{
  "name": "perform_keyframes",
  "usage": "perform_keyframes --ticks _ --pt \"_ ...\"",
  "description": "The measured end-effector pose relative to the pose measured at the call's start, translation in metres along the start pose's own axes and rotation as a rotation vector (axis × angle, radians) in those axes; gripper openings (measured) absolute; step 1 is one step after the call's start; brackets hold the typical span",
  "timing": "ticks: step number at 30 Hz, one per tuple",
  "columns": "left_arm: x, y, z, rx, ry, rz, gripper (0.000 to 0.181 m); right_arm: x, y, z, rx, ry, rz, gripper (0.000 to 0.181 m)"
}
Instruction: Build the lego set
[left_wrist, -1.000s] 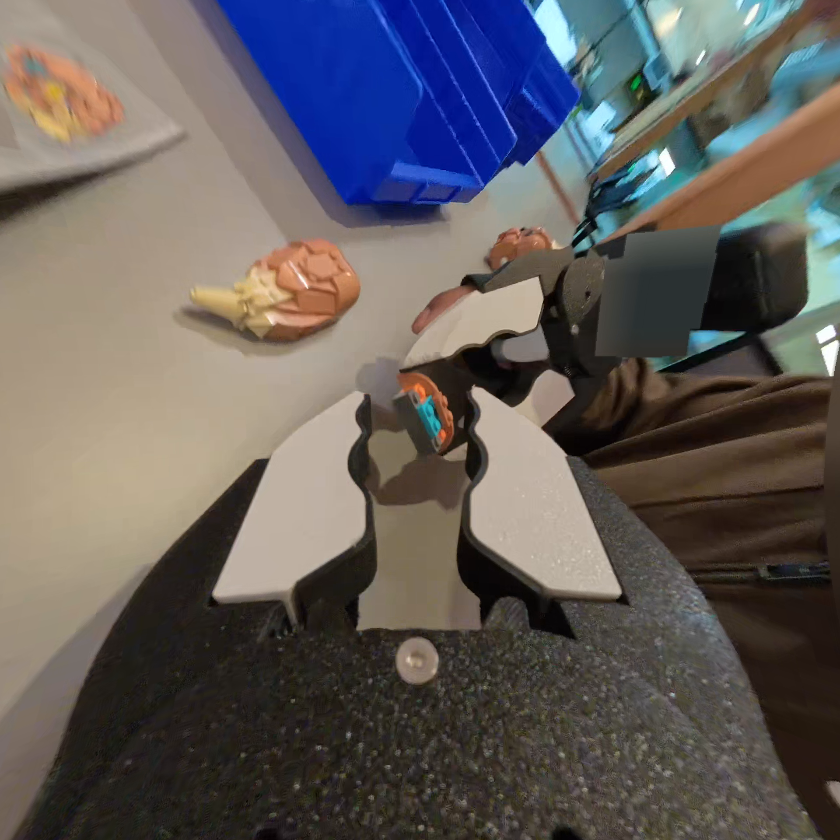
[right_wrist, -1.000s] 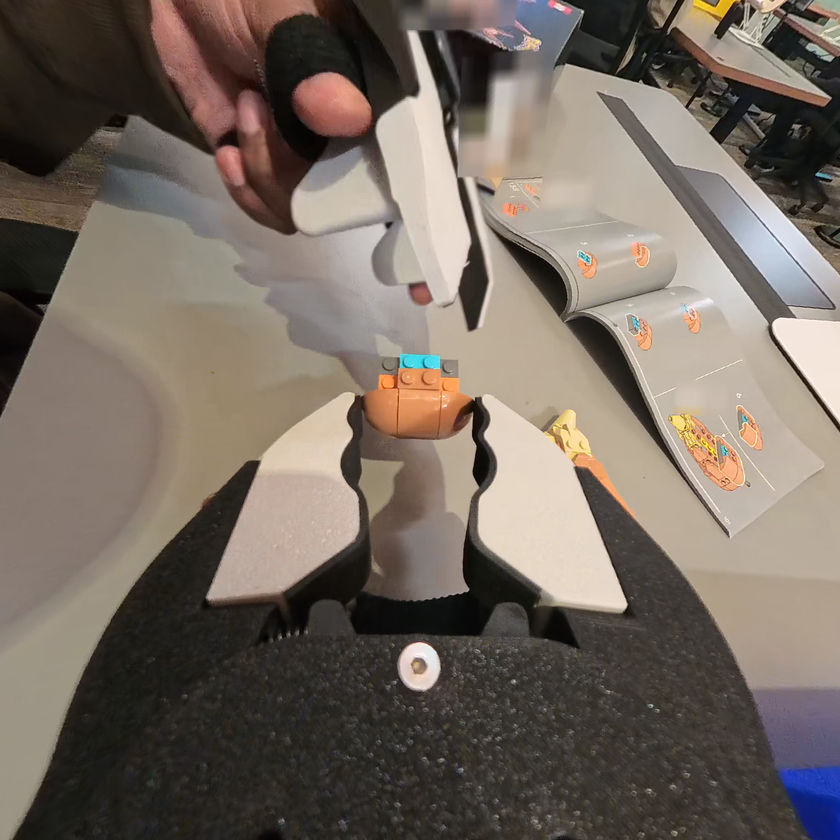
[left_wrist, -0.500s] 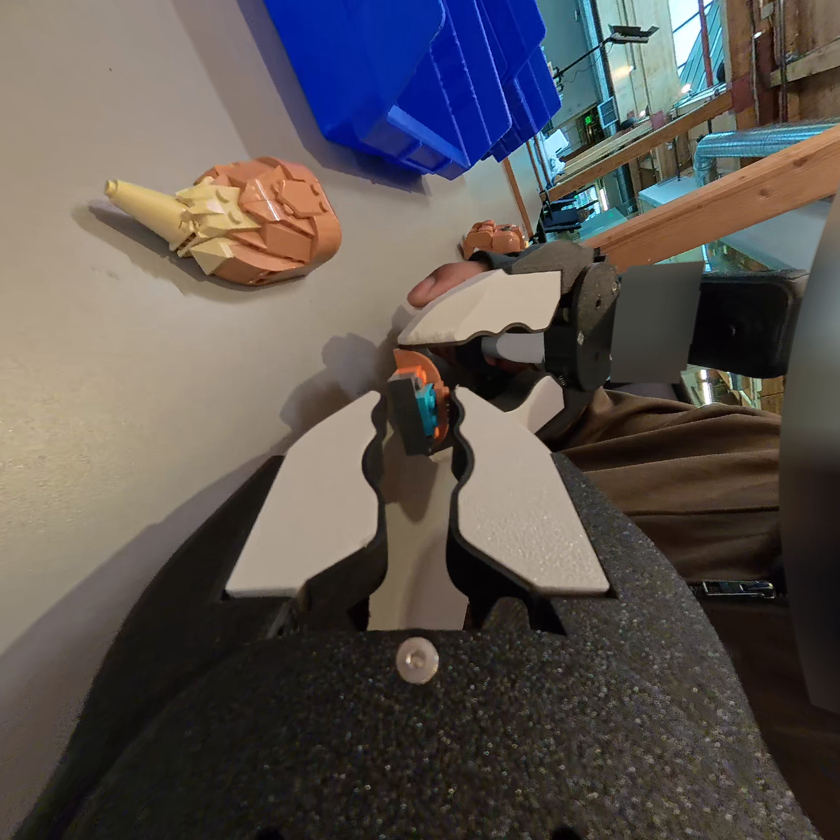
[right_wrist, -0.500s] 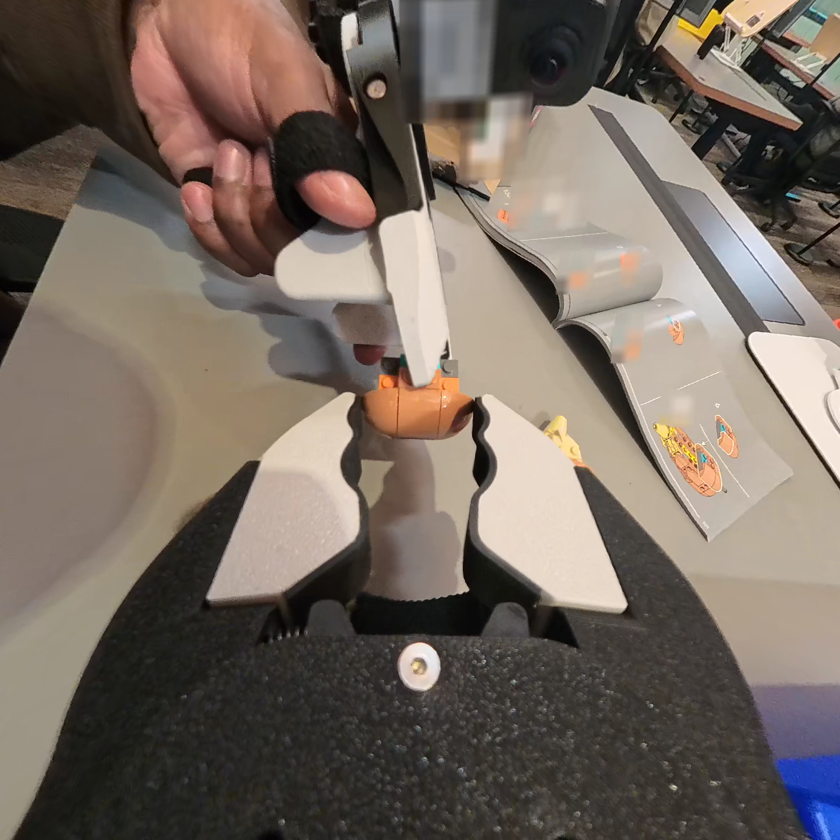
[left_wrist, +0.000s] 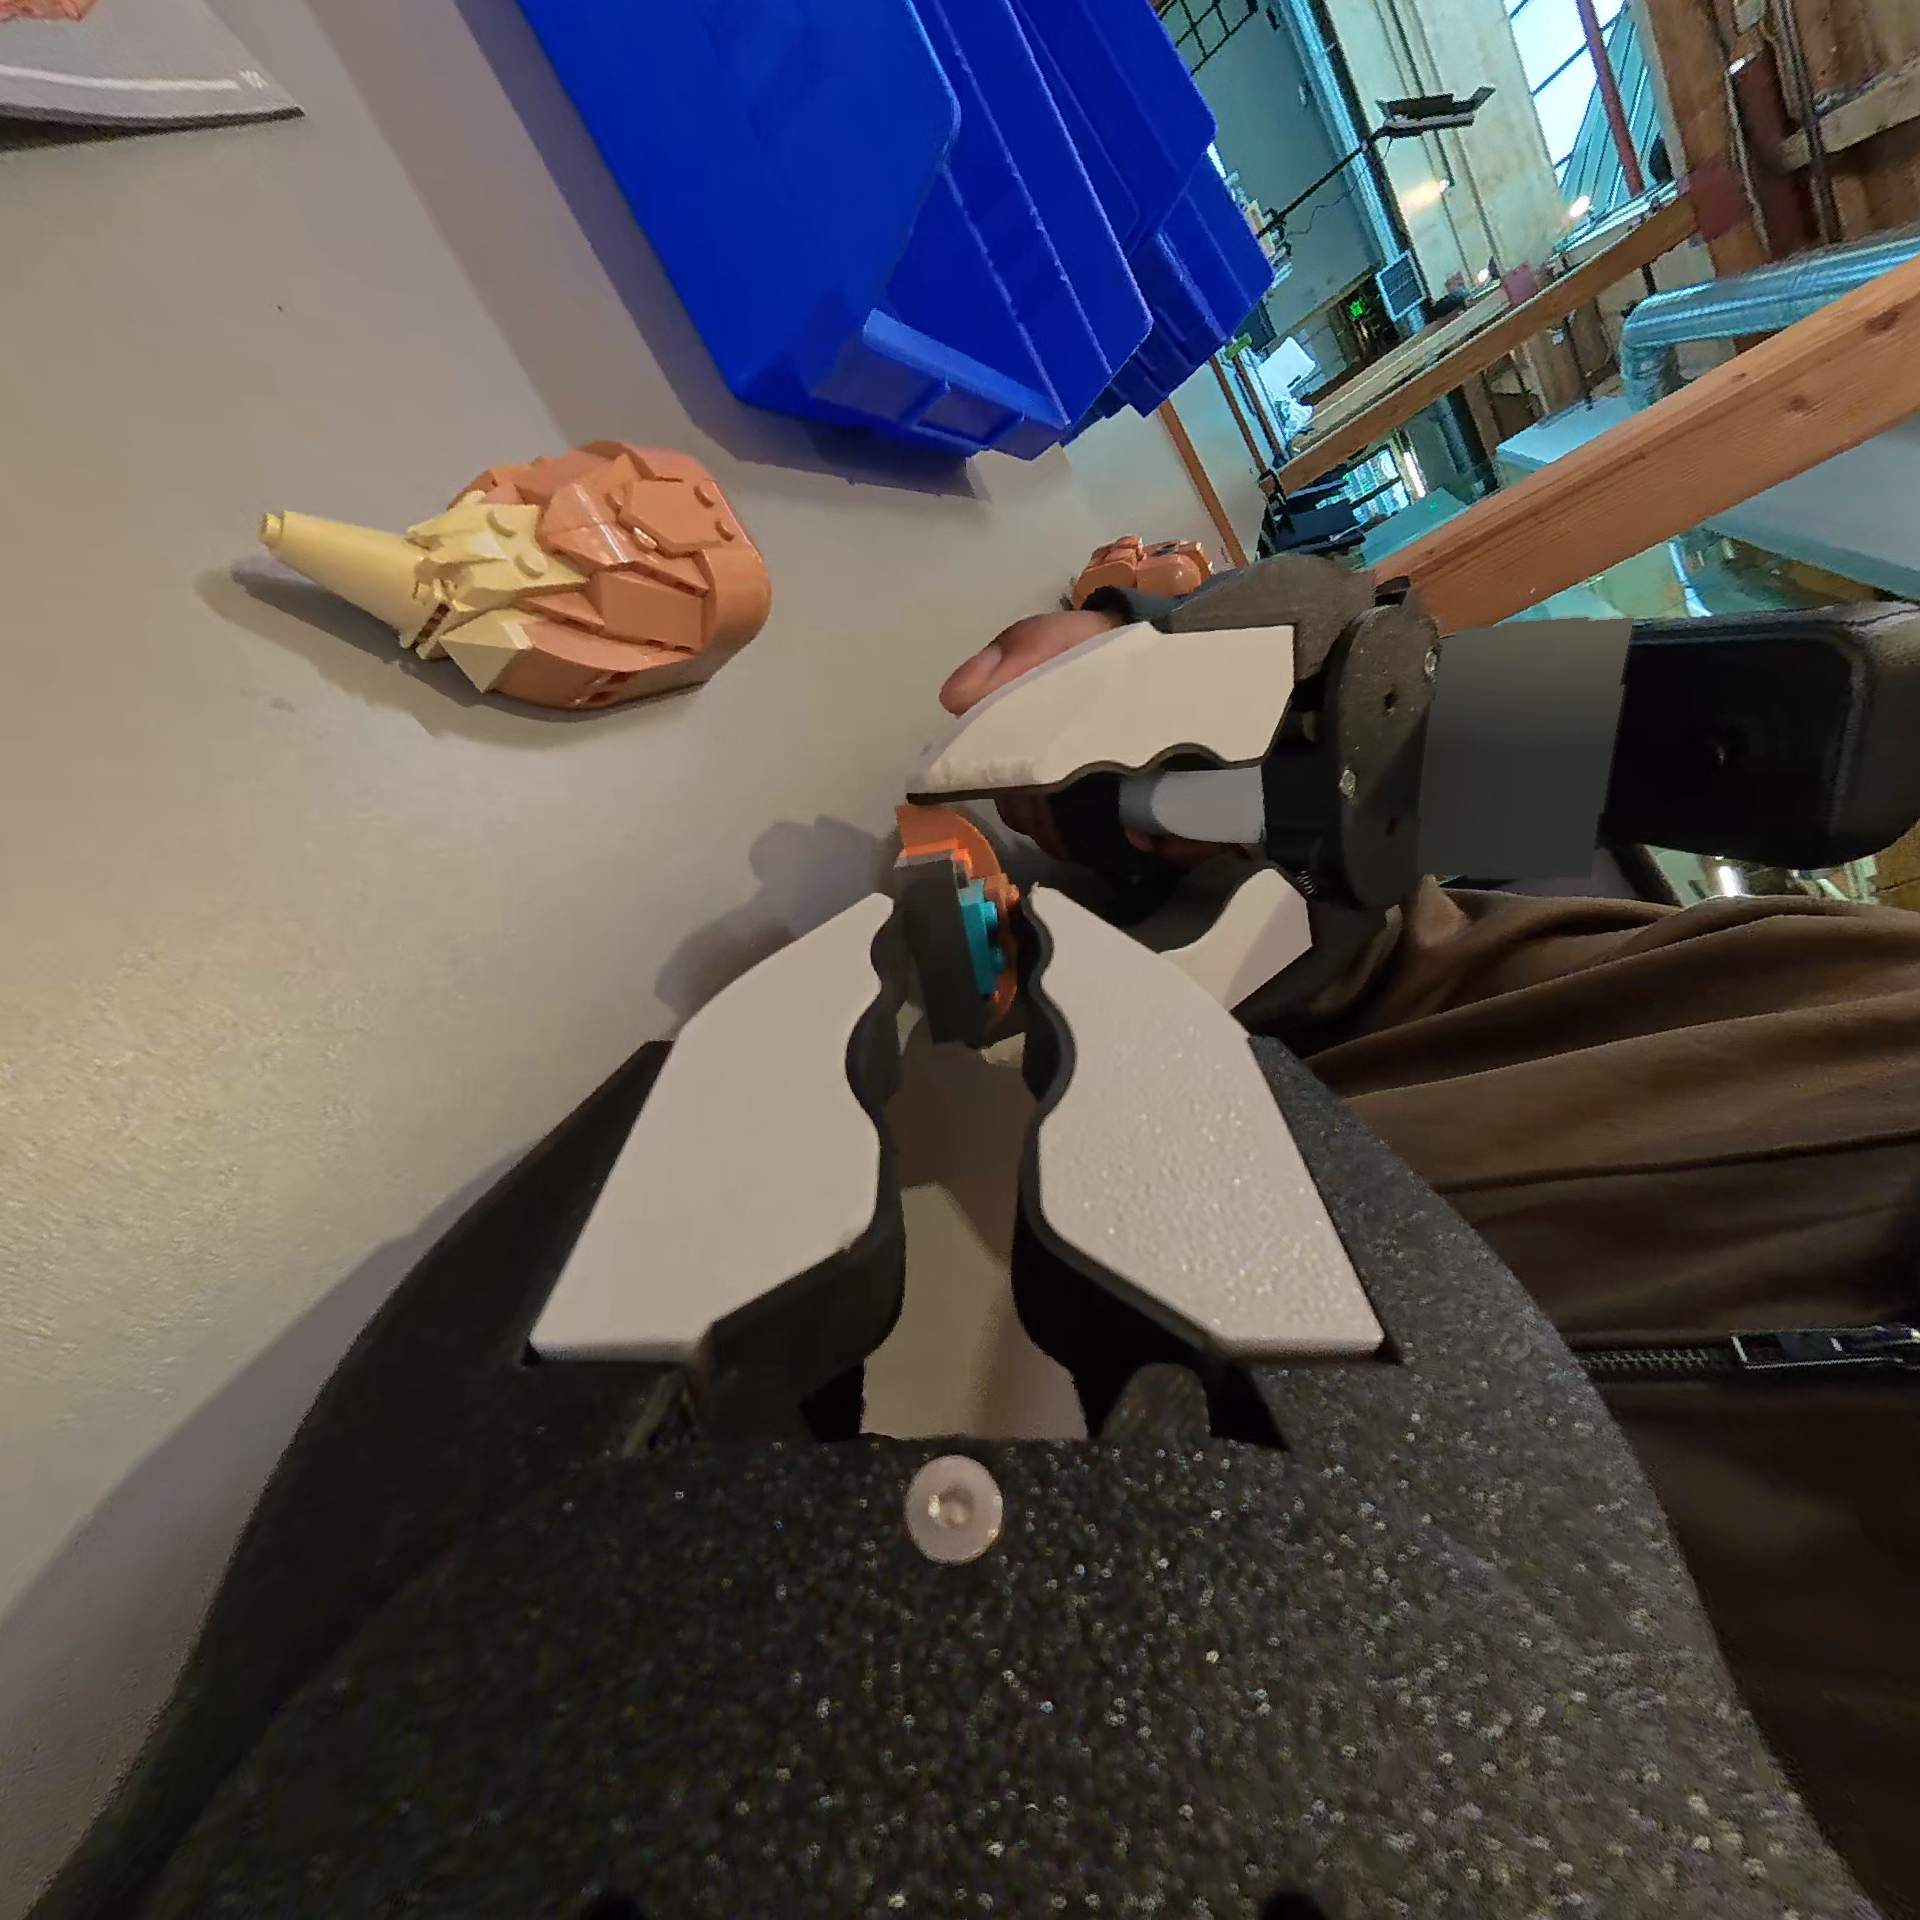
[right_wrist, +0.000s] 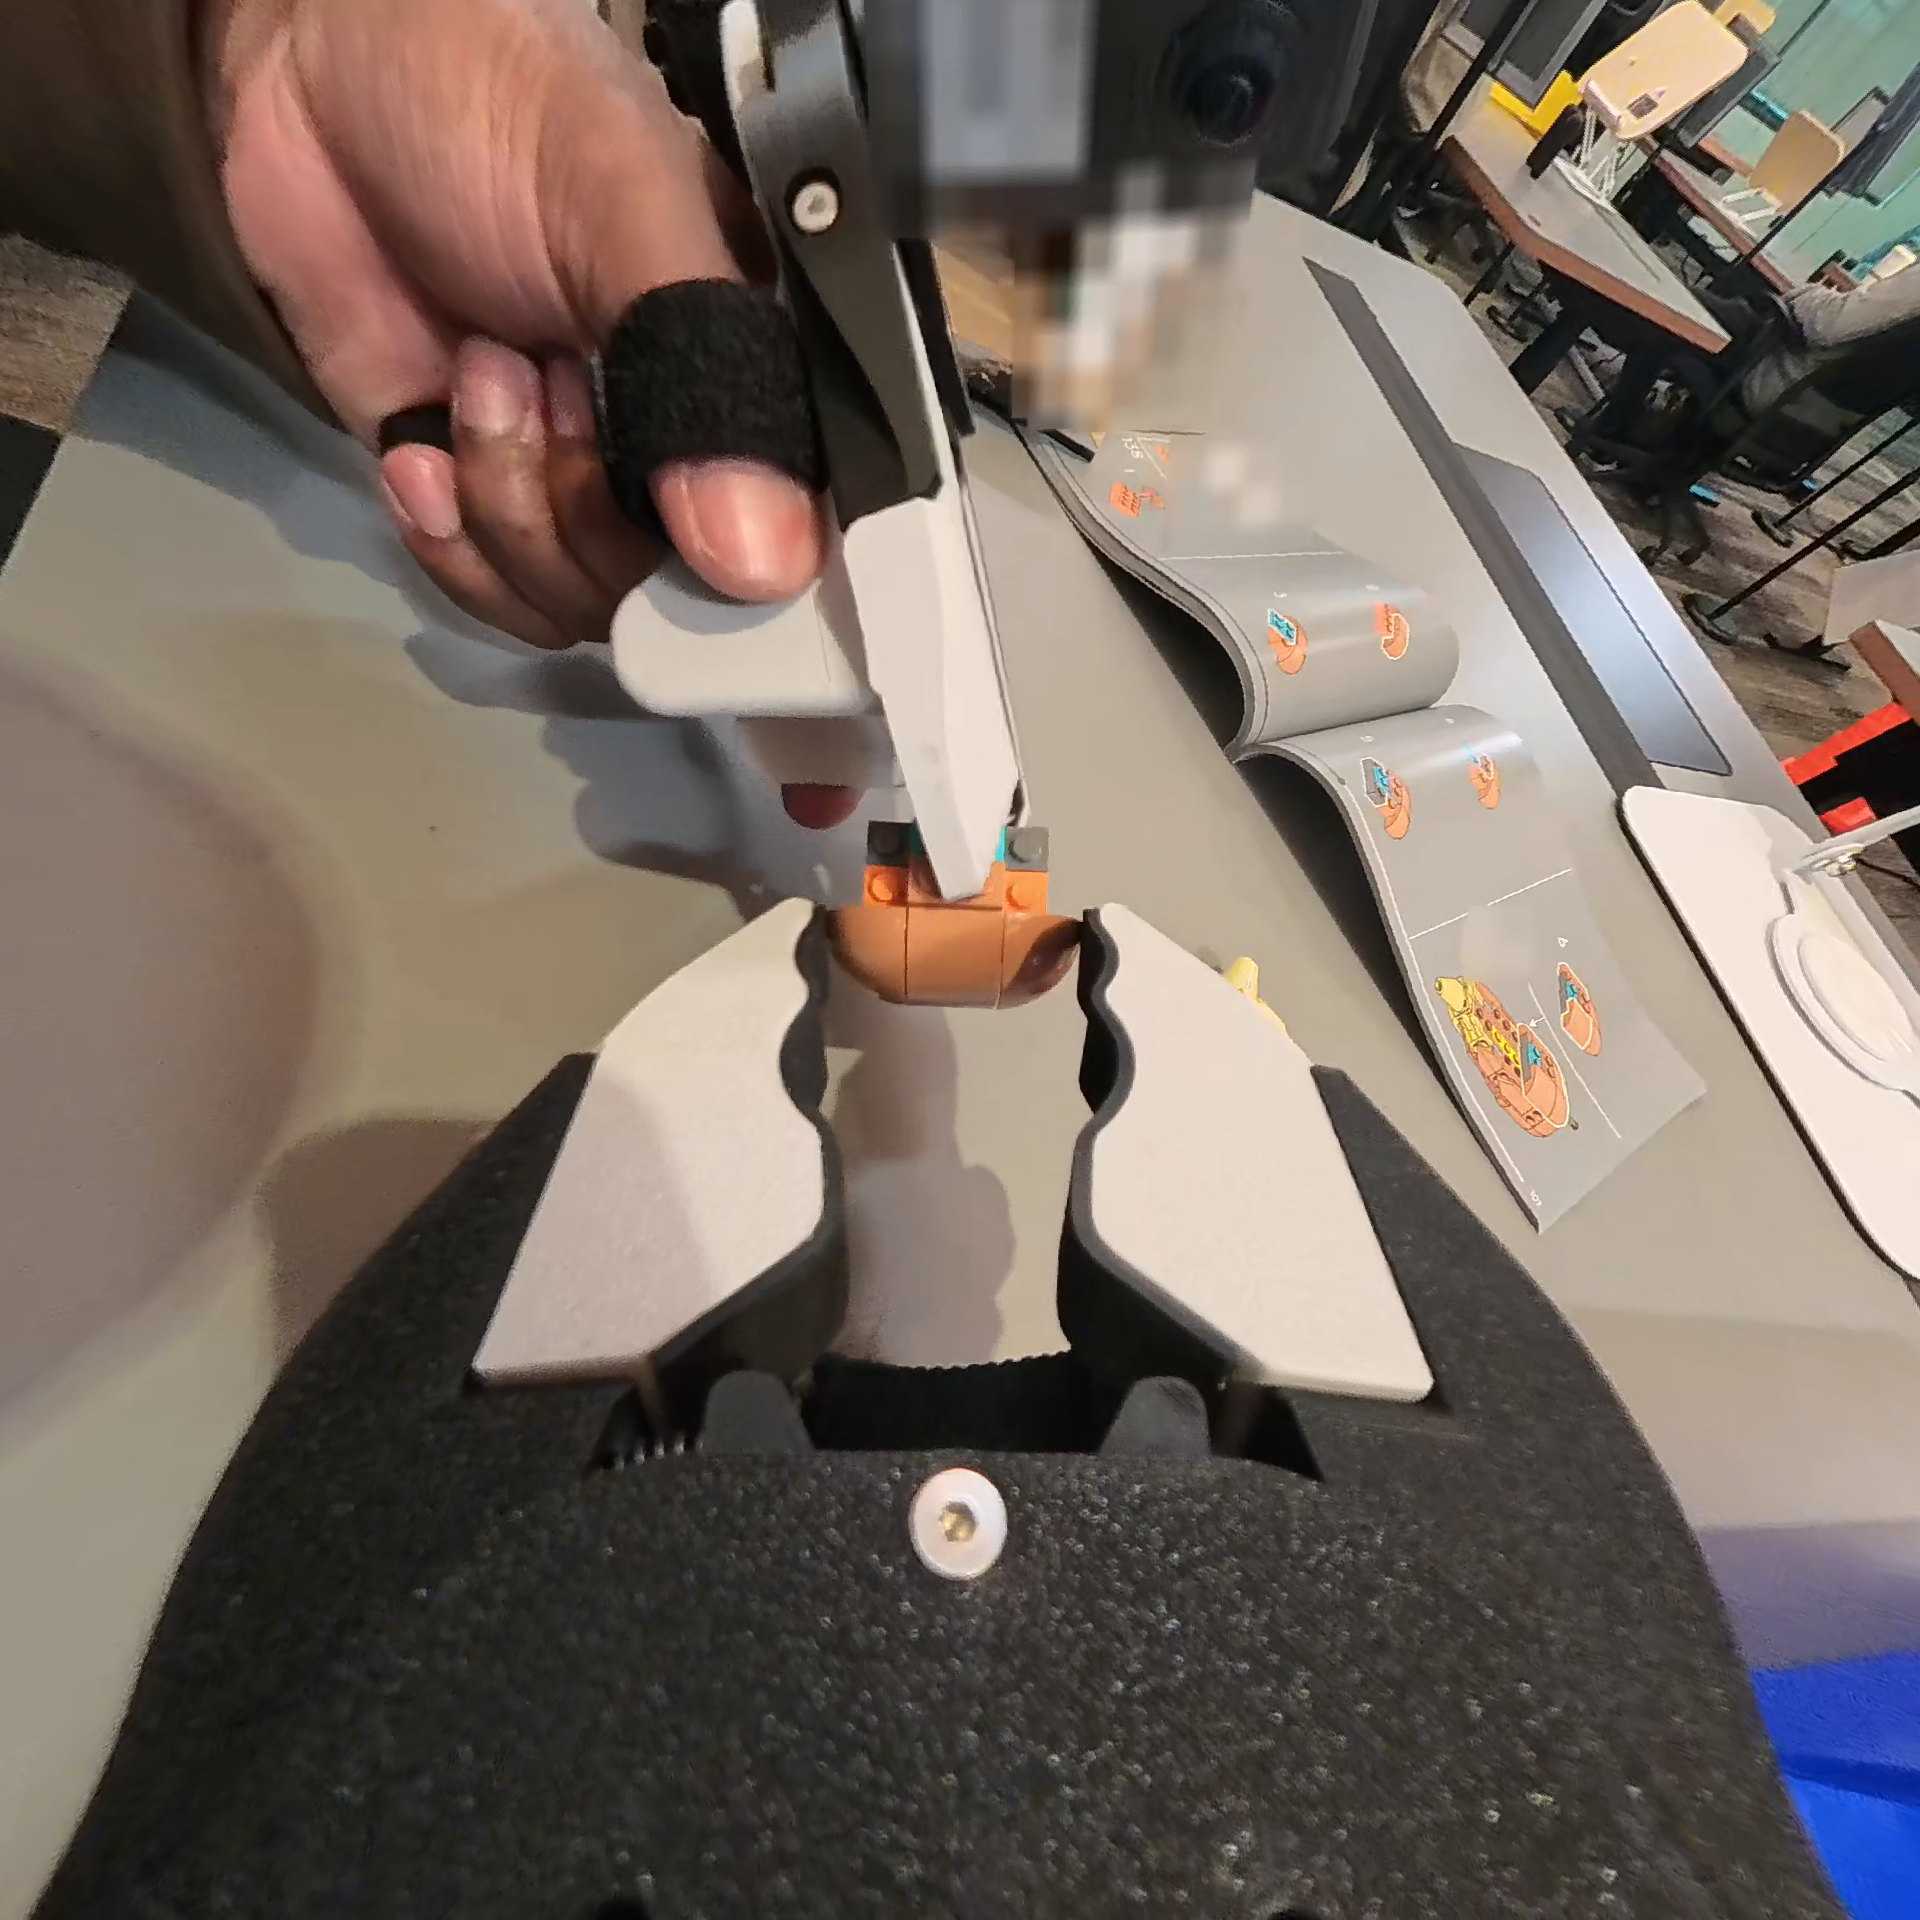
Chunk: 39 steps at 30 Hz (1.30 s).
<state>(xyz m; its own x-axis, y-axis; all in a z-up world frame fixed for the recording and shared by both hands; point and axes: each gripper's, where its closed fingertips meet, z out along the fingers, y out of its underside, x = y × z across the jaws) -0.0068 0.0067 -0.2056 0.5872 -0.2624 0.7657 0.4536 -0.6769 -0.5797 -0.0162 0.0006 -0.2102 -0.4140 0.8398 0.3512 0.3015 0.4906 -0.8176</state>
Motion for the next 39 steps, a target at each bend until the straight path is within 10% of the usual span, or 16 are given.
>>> perform_keyframes --ticks 5,20,39 --pt "-0.003 0.006 0.004 -0.016 -0.029 0.057 0.018 -0.005 -0.018 -0.007 0.114 -0.039 0.028 0.015" --pt "0.008 -0.007 -0.001 0.1 0.195 -0.17 0.02 0.005 0.005 0.001 0.058 -0.011 0.034 0.068" --pt "0.018 -0.004 -0.003 0.098 0.251 -0.219 0.025 0.0 -0.007 0.001 0.115 -0.004 0.031 0.053"
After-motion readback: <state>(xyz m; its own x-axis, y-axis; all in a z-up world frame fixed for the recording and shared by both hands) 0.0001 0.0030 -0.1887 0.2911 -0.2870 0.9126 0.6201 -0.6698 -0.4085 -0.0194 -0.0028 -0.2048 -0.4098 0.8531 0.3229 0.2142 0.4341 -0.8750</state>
